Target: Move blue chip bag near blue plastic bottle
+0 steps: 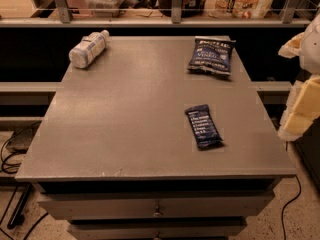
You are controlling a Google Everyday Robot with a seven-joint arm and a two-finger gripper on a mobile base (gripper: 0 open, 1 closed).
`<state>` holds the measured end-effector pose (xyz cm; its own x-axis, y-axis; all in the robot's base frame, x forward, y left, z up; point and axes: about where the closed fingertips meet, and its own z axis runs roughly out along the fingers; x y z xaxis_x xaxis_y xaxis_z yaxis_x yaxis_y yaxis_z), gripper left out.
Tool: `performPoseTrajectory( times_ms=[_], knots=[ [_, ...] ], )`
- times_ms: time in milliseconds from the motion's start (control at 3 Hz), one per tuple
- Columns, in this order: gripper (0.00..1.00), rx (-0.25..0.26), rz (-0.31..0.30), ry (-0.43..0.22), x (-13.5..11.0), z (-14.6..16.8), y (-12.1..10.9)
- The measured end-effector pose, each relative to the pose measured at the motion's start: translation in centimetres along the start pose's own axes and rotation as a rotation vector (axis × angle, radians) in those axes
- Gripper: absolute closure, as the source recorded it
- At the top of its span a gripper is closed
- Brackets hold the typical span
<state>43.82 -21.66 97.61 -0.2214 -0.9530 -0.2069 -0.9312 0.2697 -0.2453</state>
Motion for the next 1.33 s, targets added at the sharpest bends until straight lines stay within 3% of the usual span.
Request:
performPoseTrajectory(
  times_ms=[667, 1333],
  knots=[
    [0.0, 0.137, 0.045, -0.361, -3.3, 0.9, -5.1],
    [0.0, 0.144, 0.05, -0.39, -4.0, 0.6, -5.3]
  ],
)
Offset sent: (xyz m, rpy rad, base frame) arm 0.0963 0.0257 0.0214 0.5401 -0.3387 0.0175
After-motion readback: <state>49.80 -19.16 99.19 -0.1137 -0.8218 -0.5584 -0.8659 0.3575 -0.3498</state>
